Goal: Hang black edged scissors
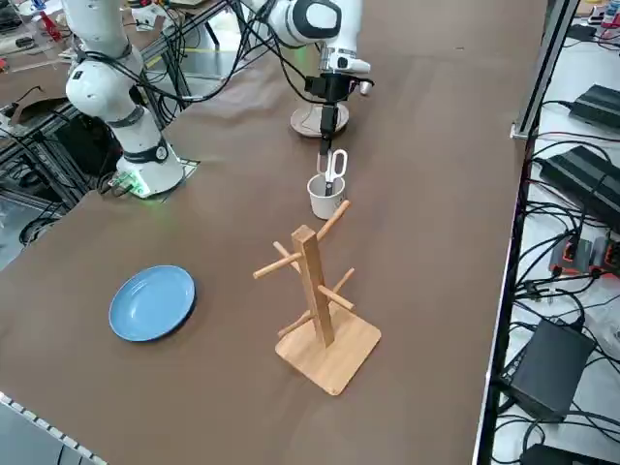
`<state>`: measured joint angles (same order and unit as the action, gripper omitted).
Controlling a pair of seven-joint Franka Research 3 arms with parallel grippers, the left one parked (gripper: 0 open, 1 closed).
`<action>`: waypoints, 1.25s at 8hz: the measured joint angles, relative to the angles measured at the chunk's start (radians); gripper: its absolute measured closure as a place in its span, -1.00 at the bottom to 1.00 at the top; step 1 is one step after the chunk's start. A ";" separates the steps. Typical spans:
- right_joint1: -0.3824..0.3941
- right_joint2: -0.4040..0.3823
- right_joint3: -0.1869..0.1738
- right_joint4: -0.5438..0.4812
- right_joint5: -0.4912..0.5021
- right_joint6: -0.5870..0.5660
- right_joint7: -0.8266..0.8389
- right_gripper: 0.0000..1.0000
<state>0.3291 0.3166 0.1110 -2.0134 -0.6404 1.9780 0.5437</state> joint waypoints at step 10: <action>0.003 -0.001 -0.002 0.077 -0.011 -0.059 0.142 0.79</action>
<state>0.3318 0.3158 0.1087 -1.9367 -0.6516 1.9186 0.6858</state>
